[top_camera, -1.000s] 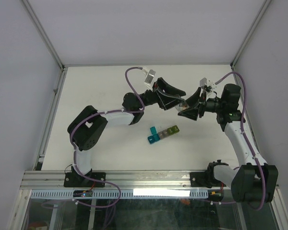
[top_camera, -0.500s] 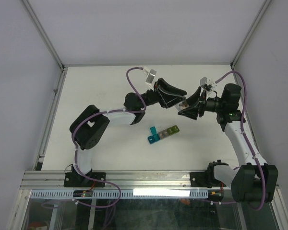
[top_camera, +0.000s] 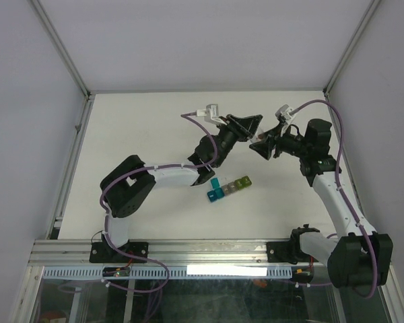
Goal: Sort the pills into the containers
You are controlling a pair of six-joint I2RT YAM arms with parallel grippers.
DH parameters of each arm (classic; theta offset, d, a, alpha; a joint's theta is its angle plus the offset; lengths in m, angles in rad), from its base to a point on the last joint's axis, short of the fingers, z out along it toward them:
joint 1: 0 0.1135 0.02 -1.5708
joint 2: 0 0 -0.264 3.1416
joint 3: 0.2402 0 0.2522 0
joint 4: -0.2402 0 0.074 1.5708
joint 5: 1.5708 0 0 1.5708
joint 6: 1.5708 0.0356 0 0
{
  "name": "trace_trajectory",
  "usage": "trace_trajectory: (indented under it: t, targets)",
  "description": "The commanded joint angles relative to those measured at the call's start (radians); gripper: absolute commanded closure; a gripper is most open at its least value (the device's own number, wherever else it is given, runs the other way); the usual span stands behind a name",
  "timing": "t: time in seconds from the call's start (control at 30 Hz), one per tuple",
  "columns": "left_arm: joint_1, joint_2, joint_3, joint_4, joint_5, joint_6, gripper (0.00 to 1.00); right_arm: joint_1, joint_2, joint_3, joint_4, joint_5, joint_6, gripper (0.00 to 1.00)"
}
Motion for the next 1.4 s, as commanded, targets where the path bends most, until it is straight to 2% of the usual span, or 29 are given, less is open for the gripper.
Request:
trace_trajectory:
  t: [0.0,0.07,0.17,0.2,0.3,0.33,0.37,0.6,0.77,0.83,0.93,1.07,1.37]
  targets:
    - [-0.059,0.018,0.164,-0.365,-0.243,-0.052,1.0,0.015,-0.019,0.034,0.043,0.189,-0.041,1.0]
    - [-0.062,0.017,0.171,-0.376,-0.246,-0.043,1.0,0.002,-0.016,0.034,0.044,0.152,-0.024,1.0]
    - [-0.06,-0.017,0.137,-0.323,-0.226,0.024,1.0,-0.062,-0.014,0.03,0.065,0.005,0.036,1.0]
    - [-0.06,-0.034,0.114,-0.295,-0.21,0.043,0.9,-0.084,-0.014,0.023,0.087,-0.052,0.064,1.0]
    - [-0.06,-0.089,0.033,-0.154,-0.129,0.125,0.3,-0.123,-0.029,-0.003,0.157,-0.192,0.136,1.0]
    - [-0.059,-0.11,0.003,-0.098,-0.102,0.152,0.13,-0.127,-0.032,-0.008,0.174,-0.217,0.154,1.0]
    - [-0.057,-0.13,-0.026,-0.034,-0.063,0.174,0.02,-0.13,-0.031,-0.011,0.184,-0.241,0.167,1.0]
    - [0.047,-0.217,-0.171,0.188,0.268,0.176,0.01,-0.147,-0.024,-0.023,0.248,-0.346,0.224,1.0]
    - [0.173,-0.169,-0.212,0.438,0.553,0.011,0.01,-0.168,-0.031,-0.041,0.33,-0.366,0.293,1.0]
    - [0.2,-0.143,-0.188,0.479,0.633,-0.065,0.01,-0.174,-0.029,-0.05,0.379,-0.369,0.336,1.0]
    - [0.204,-0.115,-0.151,0.45,0.675,-0.081,0.01,-0.184,-0.026,-0.067,0.463,-0.364,0.419,1.0]
    - [0.203,-0.07,-0.134,0.448,0.654,-0.127,0.02,-0.199,-0.03,-0.081,0.536,-0.345,0.492,1.0]
    - [0.124,0.009,-0.071,0.416,0.593,-0.094,0.01,-0.204,-0.027,-0.102,0.593,-0.334,0.532,1.0]
